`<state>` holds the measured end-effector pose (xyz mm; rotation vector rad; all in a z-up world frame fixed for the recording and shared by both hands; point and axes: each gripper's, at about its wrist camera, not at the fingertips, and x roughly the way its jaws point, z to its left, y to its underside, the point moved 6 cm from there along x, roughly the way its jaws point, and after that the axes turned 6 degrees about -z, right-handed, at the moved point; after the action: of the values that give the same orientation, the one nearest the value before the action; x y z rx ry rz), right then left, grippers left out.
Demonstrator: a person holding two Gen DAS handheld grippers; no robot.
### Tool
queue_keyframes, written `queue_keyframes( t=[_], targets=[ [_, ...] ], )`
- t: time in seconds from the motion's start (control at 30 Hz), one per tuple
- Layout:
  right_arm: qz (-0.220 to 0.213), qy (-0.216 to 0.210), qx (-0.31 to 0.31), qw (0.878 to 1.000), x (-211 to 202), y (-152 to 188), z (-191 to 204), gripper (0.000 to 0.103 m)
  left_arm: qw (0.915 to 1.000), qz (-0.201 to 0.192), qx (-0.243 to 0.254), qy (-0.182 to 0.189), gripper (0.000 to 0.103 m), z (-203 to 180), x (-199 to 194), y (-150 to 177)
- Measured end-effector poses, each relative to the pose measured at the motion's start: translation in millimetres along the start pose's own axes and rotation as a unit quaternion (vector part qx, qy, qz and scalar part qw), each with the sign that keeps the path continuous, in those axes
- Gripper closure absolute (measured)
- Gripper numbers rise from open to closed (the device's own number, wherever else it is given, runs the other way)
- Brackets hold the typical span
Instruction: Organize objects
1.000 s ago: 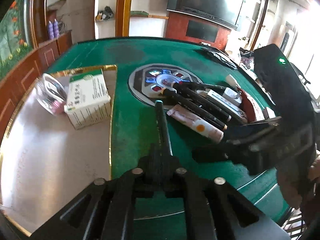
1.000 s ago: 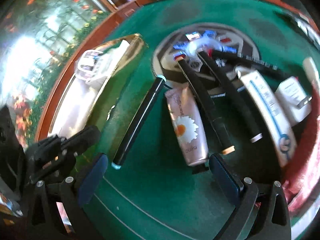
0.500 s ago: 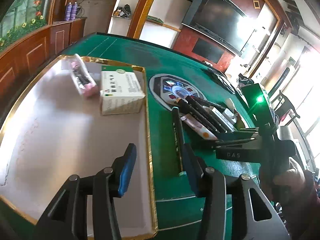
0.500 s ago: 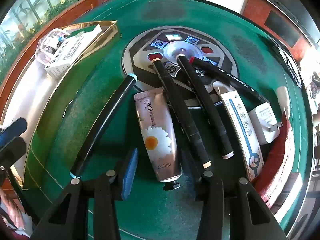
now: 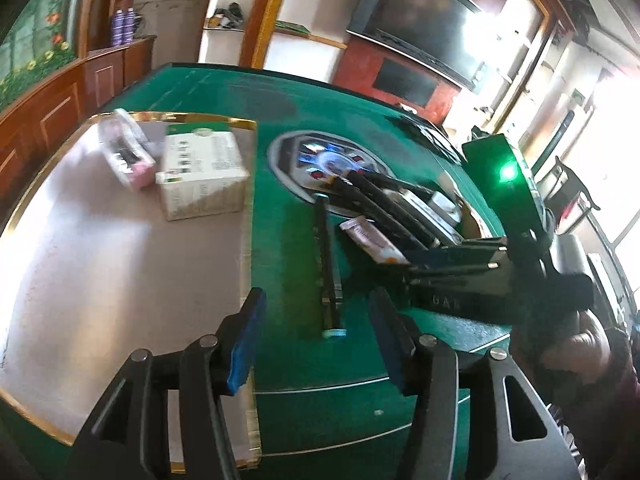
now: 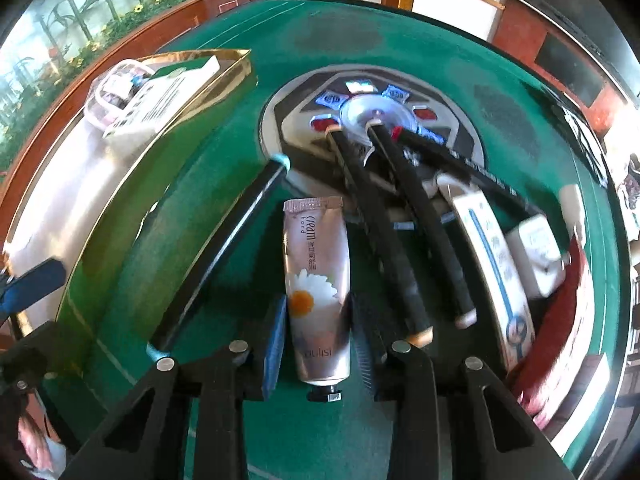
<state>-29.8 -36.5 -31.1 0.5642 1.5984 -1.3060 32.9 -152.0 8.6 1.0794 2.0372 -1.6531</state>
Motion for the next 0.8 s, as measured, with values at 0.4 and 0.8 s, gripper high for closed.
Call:
queue_keyframes(
  t=[0.4,0.8],
  targets=[
    [-0.016,-0.058,0.075,0.995,-34.3,56.3,-33.9,0.069,0.9854,0.068,0.092,-0.126,0.046,-33.1,105.1,-9.7],
    [-0.033,-0.097,0.108,0.989,-44.3,60.8,-43.2,0.068,0.9950,0.053,0.070,-0.047,0.089,-38.3,97.9,-9.3]
  ],
)
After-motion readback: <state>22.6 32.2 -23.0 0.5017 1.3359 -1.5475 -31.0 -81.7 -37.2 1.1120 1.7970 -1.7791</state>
